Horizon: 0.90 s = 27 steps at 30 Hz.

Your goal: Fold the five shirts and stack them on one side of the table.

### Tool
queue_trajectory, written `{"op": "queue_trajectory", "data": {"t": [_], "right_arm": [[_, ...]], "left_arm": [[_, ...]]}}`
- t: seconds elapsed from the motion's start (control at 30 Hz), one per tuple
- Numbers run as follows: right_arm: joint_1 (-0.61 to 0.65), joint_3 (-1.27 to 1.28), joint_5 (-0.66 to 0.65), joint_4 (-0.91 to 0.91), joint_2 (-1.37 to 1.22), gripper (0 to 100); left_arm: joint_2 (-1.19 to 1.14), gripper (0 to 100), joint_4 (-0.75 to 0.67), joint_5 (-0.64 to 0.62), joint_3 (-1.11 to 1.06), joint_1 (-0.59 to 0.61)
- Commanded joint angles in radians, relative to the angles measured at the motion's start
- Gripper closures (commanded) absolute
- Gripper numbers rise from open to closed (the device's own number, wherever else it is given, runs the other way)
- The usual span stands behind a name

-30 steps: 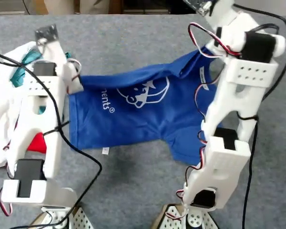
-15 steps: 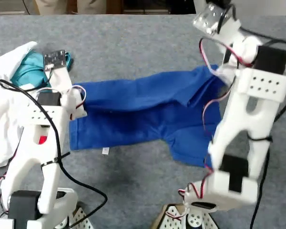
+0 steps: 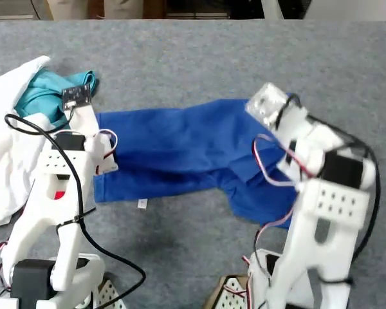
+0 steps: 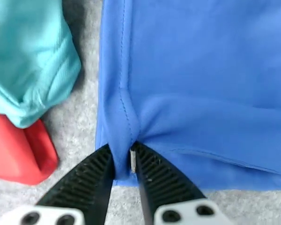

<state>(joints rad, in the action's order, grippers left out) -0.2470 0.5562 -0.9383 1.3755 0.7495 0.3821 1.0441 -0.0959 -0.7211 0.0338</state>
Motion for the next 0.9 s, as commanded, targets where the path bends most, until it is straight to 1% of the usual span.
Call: {"op": "queue_trajectory", "data": {"t": [0.0, 0.2, 0.37, 0.43, 0.6, 0.87], "right_arm": [[-0.076, 0.059, -0.046, -0.023, 0.096, 99.5], [-0.162, 0.133, -0.087, -0.018, 0.185, 99.5], [-0.159, 0.188, -0.123, 0.040, 0.262, 99.5], [-0.160, 0.225, -0.129, 0.040, 0.294, 99.5], [-0.163, 0.321, -0.138, 0.035, 0.334, 99.5], [-0.194, 0.433, -0.140, -0.075, 0.334, 99.5]], "left_arm": [[0.030, 98, 0.037, -0.006, -0.005, 0.014], [0.030, 98, 0.048, -0.006, 0.003, 0.014], [0.031, 98, 0.072, -0.005, 0.035, 0.038], [0.031, 98, 0.089, -0.005, 0.049, 0.057], [0.030, 98, 0.101, 0.034, 0.029, 0.052], [0.030, 98, 0.100, 0.038, 0.006, 0.051]]}}
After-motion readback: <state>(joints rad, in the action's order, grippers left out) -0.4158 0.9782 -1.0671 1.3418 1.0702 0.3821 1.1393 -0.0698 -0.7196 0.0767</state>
